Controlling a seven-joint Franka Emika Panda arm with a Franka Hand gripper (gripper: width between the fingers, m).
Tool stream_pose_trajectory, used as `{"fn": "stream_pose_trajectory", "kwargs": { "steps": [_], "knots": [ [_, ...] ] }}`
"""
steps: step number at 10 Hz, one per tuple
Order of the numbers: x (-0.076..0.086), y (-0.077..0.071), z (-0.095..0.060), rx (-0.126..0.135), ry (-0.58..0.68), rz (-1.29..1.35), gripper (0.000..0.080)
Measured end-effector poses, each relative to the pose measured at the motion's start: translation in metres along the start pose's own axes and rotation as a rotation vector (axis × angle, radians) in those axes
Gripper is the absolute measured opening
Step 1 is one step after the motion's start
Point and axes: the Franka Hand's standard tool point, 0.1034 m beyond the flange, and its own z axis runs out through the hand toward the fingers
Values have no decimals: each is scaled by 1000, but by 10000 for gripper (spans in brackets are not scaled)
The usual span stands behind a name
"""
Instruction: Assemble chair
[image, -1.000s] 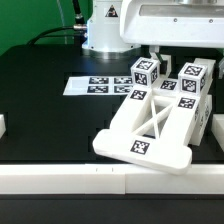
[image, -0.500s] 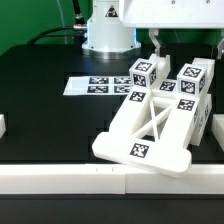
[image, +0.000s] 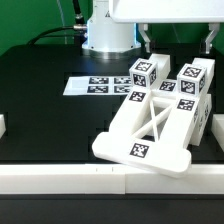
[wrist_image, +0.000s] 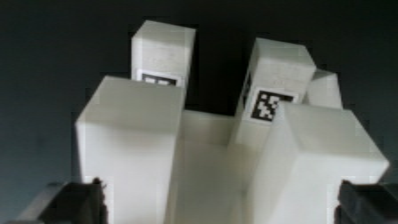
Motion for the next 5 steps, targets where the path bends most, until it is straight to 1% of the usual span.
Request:
{"fn": "stream_pose_trajectory", "kwargs": {
  "steps": [1, 5],
  "knots": [
    [-2, -1, 7, -5, 3, -5, 648],
    [-7, -4, 20, -16, -5, -16, 648]
  ]
}}
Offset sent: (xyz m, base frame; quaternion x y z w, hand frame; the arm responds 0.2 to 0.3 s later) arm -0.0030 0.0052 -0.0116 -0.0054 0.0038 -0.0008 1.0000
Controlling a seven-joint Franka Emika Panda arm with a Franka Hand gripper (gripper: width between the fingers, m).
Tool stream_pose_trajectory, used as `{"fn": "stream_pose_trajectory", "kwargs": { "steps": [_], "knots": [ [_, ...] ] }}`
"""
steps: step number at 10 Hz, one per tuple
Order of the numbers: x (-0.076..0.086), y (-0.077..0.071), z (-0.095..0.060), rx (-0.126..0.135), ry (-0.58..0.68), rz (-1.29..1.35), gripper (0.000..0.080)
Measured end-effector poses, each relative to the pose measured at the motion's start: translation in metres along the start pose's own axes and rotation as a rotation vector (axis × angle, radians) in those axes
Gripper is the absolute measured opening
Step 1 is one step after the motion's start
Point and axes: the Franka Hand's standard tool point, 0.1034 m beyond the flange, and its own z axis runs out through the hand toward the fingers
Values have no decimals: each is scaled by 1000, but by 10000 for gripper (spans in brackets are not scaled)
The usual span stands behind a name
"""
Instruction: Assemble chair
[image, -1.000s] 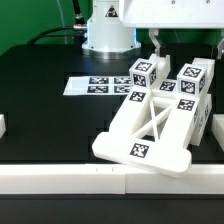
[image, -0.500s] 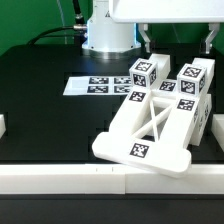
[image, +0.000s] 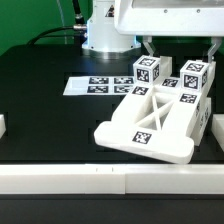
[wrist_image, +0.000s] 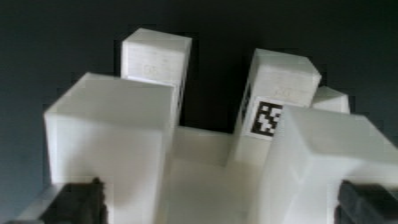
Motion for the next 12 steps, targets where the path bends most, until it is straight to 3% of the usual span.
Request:
{"fn": "stream_pose_trajectory", "kwargs": {
  "steps": [2, 6, 8, 12],
  "knots": [
    [-2, -1, 8, -7, -2, -5, 648],
    [-1, -5, 7, -3, 7, -9, 648],
    [0, -9, -4, 8, 4, -10, 648],
    [15, -19, -50, 43, -12, 9, 648]
  ]
}}
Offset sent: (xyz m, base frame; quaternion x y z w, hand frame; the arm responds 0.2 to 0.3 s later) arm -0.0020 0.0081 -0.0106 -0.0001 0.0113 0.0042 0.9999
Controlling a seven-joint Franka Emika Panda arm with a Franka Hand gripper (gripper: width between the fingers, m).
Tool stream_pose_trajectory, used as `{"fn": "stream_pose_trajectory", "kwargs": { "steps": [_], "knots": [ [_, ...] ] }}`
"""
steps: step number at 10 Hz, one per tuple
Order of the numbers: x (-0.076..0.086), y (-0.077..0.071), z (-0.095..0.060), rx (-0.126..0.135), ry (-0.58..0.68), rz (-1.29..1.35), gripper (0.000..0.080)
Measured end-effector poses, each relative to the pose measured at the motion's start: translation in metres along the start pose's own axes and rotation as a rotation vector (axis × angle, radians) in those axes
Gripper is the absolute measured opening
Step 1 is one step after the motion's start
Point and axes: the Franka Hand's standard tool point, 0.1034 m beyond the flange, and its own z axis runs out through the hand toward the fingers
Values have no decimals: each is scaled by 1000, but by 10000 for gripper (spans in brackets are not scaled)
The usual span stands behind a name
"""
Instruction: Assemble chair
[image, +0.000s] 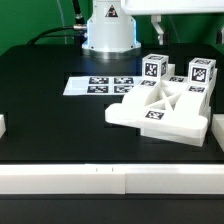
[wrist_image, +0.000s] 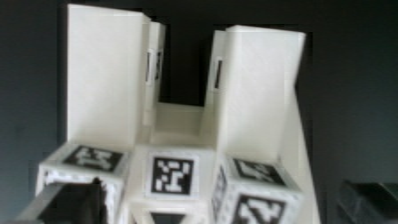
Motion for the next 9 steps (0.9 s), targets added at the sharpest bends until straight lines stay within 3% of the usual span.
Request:
{"fn": "stream_pose_trajectory", "kwargs": {
  "steps": [2, 3, 5, 6, 9],
  "knots": [
    [16, -7, -5, 1, 16, 17, 648],
    [33, -7, -1, -7, 30, 24, 648],
    [51, -8, 20, -35, 32, 53, 648],
    [53, -7, 32, -48, 26, 54, 648],
    [39, -6, 47, -53, 29, 54, 648]
  ]
}}
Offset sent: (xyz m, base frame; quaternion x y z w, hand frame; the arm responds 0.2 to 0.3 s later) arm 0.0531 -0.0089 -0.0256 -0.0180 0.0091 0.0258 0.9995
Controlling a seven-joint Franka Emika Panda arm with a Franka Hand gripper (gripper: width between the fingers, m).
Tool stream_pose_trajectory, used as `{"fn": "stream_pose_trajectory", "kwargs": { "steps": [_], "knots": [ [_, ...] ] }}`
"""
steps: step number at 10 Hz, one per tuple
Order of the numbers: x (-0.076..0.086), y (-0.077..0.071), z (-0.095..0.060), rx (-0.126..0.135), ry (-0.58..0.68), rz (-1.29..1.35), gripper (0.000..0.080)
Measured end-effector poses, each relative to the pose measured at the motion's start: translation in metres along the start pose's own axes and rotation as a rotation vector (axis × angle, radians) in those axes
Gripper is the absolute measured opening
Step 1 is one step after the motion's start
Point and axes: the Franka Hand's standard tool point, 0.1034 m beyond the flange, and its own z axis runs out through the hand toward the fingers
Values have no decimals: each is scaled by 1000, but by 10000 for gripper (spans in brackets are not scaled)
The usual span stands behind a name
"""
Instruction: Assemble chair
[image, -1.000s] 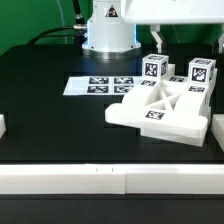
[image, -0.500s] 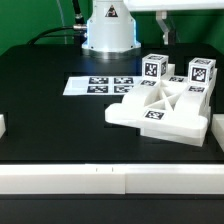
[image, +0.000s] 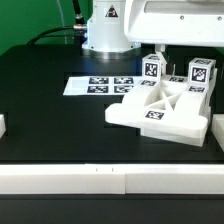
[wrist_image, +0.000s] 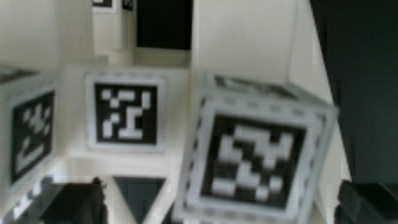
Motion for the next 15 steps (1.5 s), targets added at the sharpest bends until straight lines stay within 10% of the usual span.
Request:
{"fn": "stream_pose_trajectory", "kwargs": {
  "steps": [7, 10, 15],
  "knots": [
    [-13, -7, 6, -2, -2, -18, 648],
    [-12, -6, 6, 0, 0, -17, 264],
    [-12, -6, 6, 1, 0, 32, 268]
  ]
}}
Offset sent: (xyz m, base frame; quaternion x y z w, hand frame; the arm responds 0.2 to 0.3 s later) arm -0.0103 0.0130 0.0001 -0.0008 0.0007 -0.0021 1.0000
